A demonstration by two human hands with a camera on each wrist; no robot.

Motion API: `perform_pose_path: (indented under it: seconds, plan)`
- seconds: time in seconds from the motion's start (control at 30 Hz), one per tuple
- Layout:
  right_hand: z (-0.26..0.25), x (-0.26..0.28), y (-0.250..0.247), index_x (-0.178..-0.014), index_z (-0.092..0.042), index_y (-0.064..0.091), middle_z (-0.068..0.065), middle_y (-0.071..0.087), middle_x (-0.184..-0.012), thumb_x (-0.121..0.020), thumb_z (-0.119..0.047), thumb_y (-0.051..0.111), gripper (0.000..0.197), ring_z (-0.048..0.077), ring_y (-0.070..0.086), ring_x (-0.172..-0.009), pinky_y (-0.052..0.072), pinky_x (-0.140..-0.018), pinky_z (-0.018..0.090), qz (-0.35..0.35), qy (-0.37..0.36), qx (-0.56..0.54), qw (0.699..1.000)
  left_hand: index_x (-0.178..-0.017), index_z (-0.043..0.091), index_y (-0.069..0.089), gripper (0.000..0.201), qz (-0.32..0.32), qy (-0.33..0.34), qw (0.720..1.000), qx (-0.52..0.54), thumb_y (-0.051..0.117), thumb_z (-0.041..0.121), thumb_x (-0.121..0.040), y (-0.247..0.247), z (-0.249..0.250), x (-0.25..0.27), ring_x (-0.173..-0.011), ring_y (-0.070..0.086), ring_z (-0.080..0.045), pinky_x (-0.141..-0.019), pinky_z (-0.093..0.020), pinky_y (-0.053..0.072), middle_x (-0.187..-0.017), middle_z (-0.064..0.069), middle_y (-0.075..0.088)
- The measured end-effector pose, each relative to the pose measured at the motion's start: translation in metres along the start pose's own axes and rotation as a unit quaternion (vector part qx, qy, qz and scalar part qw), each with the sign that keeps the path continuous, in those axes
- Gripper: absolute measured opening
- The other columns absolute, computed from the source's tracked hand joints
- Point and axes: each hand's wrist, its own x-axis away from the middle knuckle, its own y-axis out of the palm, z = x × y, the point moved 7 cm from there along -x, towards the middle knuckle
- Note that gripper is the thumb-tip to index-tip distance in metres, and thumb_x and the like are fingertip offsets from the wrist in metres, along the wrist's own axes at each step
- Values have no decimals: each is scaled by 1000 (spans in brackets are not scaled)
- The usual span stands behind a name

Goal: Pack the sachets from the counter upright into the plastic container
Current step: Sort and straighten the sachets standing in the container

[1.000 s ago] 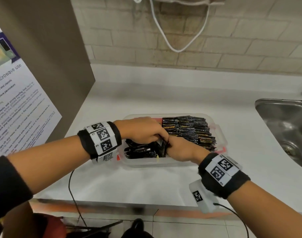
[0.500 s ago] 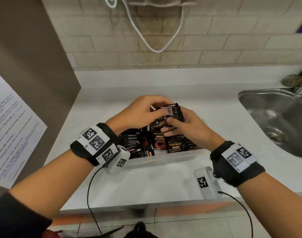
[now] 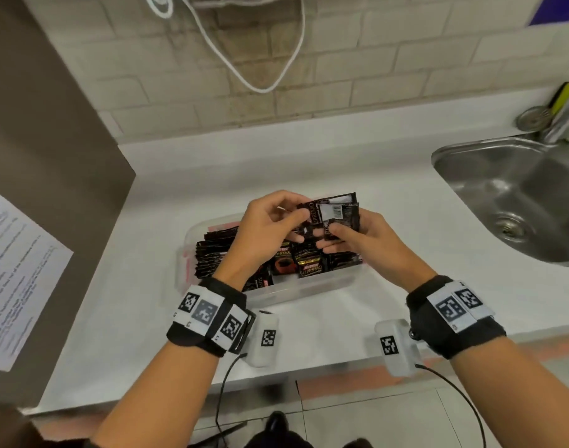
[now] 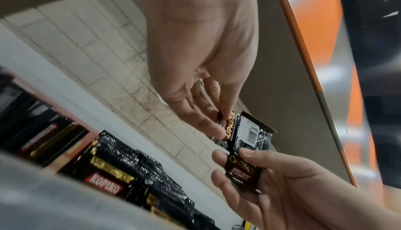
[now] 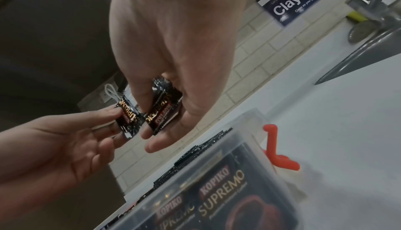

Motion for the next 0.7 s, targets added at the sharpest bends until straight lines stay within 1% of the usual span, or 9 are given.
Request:
perform_pose_path:
  seconds: [0.1,0.2,0.3,0.33,0.4,0.5,0.57,0.63,0.7]
  plan:
    - [7,0,-3,-120,-17,63,15,75,-104,-101,-4,53,25,31,74,-93,62,-83,37,-3,8,-2,1000,-102,17,70,14,30,-19,999,27,65,6,-95,4,-9,7,-77,71,-20,-59,-26,60,-103,-20,64]
    - [10,-2,-11,-125,-14,59,13,76,-99,-102,-5,51,26,29,73,-88,62,-78,34,21,9,-22,999,-99,21,67,13,102,-42,992,55,64,8,-97,-4,-18,13,-66,74,-26,-54,-20,56,-95,-8,62]
    - [7,-5,-17,-125,-18,56,11,76,-100,-104,-6,50,25,26,73,-86,61,-79,33,40,-4,-16,999,-100,20,65,11,156,-60,984,57,64,10,-97,-13,-28,17,-63,74,-28,-48,-17,50,-86,2,62]
    - [6,-7,-18,-125,-19,55,11,75,-101,-104,-7,48,25,25,72,-84,61,-79,32,44,-9,-16,999,-100,21,64,10,169,-64,982,55,65,11,-96,-15,-32,18,-64,75,-27,-45,-16,47,-87,4,63]
    - [2,-12,-17,-122,-23,54,11,73,-101,-106,-6,45,25,21,71,-79,60,-73,27,50,-18,-27,998,-99,20,62,12,189,-65,978,57,65,10,-95,-18,-38,20,-65,75,-26,-43,-14,44,-95,0,66]
    - [-4,-18,-12,-118,-28,53,5,70,-107,-104,-12,51,21,17,70,-83,57,-73,25,59,-41,18,997,-99,18,59,14,183,-50,979,74,65,6,-95,-15,-44,22,-69,74,-28,-55,-18,53,-99,-11,65]
    - [-7,-20,-7,-120,-33,53,0,68,-111,-100,-21,62,25,17,70,-95,56,-79,27,50,-71,82,993,-97,17,60,15,175,-24,981,77,65,3,-95,-12,-45,24,-78,72,-29,-63,-21,57,-99,-9,63]
    - [-9,-22,-1,-120,-33,55,-1,69,-112,-96,-18,68,31,19,69,-102,56,-85,29,35,-95,114,988,-97,16,63,16,175,13,983,61,66,1,-94,-10,-43,27,-89,69,-22,-72,-27,60,-100,-5,63]
    - [-12,-24,3,-113,-24,63,0,70,-106,-93,-7,68,27,21,68,-101,56,-88,35,28,-117,135,984,-97,17,67,17,192,46,980,33,68,2,-92,-12,-41,30,-92,65,-10,-79,-25,58,-105,-8,63]
